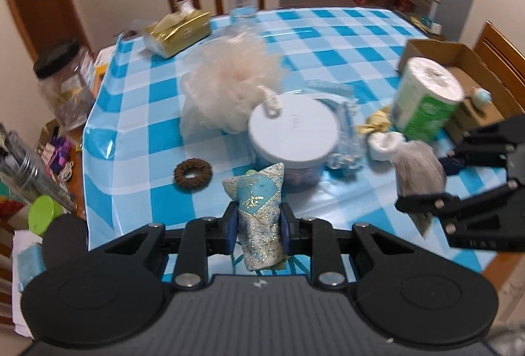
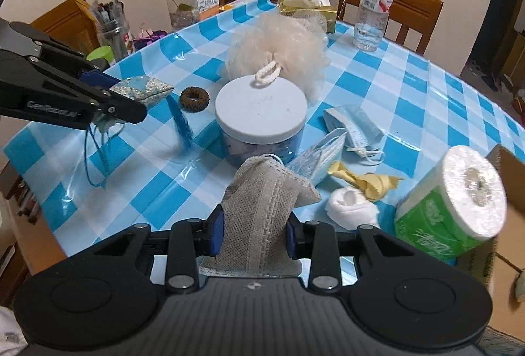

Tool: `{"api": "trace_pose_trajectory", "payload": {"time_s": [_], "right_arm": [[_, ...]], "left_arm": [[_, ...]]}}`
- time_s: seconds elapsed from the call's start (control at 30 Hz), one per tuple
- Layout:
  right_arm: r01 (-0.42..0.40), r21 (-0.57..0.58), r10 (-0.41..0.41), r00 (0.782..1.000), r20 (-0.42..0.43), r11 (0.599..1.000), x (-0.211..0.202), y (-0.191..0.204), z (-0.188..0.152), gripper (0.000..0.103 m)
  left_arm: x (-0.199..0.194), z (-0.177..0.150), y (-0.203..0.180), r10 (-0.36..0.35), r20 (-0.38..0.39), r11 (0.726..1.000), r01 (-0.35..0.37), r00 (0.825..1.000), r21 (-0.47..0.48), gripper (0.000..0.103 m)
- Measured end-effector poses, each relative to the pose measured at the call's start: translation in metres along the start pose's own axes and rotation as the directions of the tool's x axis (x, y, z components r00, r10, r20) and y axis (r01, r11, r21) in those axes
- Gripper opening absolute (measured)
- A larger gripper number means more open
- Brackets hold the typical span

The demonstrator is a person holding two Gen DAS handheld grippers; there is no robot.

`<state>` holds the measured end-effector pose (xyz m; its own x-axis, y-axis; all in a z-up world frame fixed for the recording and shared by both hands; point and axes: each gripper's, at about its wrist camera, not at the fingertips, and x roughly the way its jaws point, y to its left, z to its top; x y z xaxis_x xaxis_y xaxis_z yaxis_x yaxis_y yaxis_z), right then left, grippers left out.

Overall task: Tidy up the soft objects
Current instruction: 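Carry both sachets into the cardboard box and open both tools to release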

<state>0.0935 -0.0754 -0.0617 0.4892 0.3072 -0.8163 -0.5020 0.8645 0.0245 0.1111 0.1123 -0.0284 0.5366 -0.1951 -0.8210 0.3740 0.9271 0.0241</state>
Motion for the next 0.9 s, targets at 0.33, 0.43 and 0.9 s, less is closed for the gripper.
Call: {"api": "trace_pose_trajectory", "payload": {"time_s": [0.33,0.43,0.9], "right_arm": [[-0.012,0.049,0.012,1.0,-0.005,0.999,-0.053,-0.039,-0.022,0.04],[0.014,0.075,-0.014,1.0,-0.006,0.997,-0.071,-0.059,-0.032,0.04],[0.183,0.124,-0.188,0.982,0.028,0.975,-0.135,-0.182,-0.07,0.04]], "left_arm": [[-0.039,0.022,-0.067,-0.085,0.011,0.987,0.083,0.996,0.141,0.023],[-0.045,0.033,-0.092,-0.128,0.027,0.977,0.121,0.991,0.174,0.023],[-0.046,0.094,-0.203,-0.256,0.104,0.939,0.222,0.961,0.263,0.023]]}}
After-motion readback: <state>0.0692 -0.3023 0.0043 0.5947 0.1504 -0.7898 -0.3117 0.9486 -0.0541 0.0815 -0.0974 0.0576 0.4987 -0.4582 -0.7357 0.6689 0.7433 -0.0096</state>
